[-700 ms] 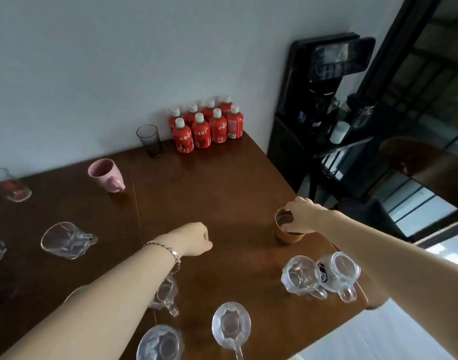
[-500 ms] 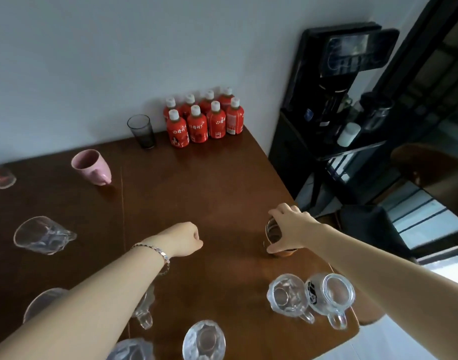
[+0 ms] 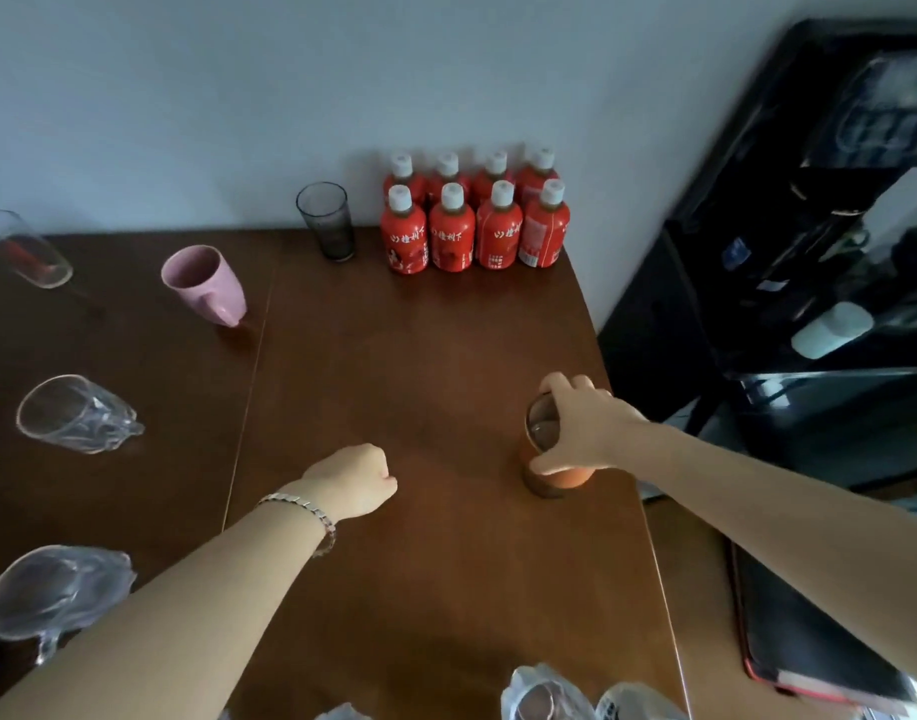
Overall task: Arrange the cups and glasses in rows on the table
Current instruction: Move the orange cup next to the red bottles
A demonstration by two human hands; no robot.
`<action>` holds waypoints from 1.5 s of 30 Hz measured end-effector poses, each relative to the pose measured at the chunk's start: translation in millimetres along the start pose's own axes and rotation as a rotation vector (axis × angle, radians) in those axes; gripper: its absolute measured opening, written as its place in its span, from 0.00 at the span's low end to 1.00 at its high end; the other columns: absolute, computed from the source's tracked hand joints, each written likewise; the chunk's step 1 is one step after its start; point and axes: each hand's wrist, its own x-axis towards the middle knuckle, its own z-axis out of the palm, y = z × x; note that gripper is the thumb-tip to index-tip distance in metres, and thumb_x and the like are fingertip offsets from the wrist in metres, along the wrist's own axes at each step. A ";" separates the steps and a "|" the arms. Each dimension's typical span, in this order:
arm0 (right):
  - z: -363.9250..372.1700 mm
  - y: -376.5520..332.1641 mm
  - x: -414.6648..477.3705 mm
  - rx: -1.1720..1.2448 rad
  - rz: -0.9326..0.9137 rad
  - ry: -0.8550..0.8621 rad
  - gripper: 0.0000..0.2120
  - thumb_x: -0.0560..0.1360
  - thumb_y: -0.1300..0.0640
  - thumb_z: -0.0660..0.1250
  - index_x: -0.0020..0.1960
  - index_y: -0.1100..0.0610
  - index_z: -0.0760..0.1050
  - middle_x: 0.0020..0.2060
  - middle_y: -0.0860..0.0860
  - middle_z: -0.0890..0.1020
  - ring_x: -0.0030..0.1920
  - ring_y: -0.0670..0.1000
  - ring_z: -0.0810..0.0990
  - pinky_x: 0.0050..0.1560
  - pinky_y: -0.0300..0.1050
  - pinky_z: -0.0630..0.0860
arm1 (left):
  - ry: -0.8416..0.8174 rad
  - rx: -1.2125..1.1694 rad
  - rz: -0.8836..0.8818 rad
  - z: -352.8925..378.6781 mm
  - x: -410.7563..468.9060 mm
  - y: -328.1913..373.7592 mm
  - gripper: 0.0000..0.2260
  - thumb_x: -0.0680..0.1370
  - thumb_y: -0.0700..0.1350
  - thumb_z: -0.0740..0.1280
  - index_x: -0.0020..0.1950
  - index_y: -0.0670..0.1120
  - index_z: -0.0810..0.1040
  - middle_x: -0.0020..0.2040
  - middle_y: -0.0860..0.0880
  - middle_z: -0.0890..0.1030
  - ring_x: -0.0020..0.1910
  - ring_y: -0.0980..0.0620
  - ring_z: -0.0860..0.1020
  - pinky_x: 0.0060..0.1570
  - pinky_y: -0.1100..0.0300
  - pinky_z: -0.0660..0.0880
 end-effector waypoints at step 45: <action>-64.1 -133.0 154.4 0.103 -0.025 0.000 0.16 0.77 0.50 0.63 0.61 0.56 0.76 0.59 0.53 0.79 0.59 0.54 0.78 0.60 0.49 0.76 | 0.352 -0.191 0.067 -159.7 88.3 -84.9 0.19 0.80 0.48 0.60 0.70 0.47 0.67 0.68 0.46 0.73 0.54 0.49 0.79 0.53 0.58 0.74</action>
